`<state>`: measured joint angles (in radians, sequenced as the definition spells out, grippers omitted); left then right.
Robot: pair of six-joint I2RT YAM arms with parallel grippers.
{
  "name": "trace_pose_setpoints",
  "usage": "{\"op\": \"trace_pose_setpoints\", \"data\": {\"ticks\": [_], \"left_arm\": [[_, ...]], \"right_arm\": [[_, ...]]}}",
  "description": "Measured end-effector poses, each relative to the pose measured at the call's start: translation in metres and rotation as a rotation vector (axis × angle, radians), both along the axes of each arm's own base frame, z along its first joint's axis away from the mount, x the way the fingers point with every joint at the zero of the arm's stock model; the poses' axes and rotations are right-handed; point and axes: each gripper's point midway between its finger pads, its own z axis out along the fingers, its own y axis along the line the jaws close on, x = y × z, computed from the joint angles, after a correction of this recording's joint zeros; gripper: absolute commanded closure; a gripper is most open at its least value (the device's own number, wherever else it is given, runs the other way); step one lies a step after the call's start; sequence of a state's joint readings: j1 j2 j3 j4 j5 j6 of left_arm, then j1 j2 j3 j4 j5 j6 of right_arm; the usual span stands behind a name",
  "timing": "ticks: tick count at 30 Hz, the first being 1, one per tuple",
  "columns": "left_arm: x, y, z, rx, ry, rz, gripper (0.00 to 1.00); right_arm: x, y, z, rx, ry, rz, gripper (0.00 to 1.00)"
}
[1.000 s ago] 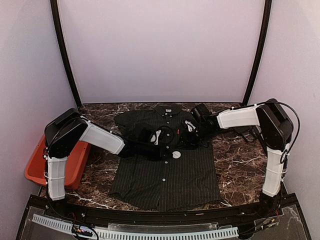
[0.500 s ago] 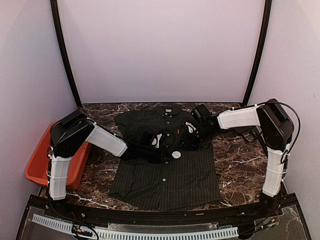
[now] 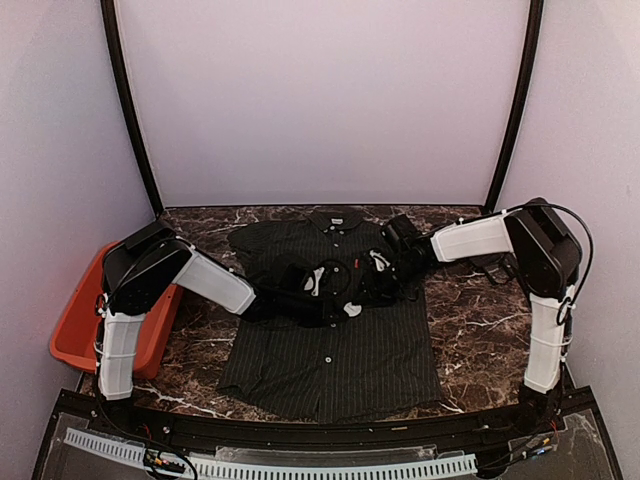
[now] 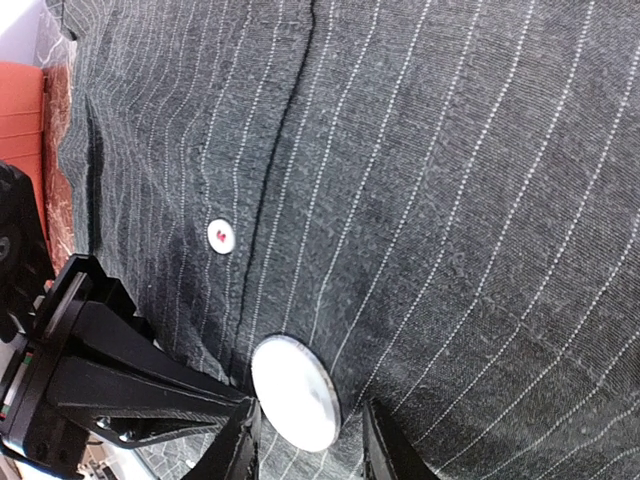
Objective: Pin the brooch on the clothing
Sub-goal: Pick up the brooch from the flattened clothing.
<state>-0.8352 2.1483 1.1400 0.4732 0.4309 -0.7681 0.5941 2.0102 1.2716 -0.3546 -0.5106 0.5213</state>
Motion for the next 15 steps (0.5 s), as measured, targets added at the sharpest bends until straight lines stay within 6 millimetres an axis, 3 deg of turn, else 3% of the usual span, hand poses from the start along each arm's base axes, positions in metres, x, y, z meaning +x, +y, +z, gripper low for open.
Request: {"op": "trace_pose_setpoints", "data": {"ticks": [8, 15], "left_arm": [[0.0002, -0.0005, -0.0005, -0.003, 0.002, 0.001, 0.99], [0.0001, -0.0008, -0.0004, -0.004, 0.005, 0.001, 0.99]], "right_arm": [[-0.0005, 0.0051, 0.0011, 0.03, 0.013, 0.002, 0.68], [-0.002, 0.0042, -0.0006, 0.028, 0.026, -0.008, 0.86]]}}
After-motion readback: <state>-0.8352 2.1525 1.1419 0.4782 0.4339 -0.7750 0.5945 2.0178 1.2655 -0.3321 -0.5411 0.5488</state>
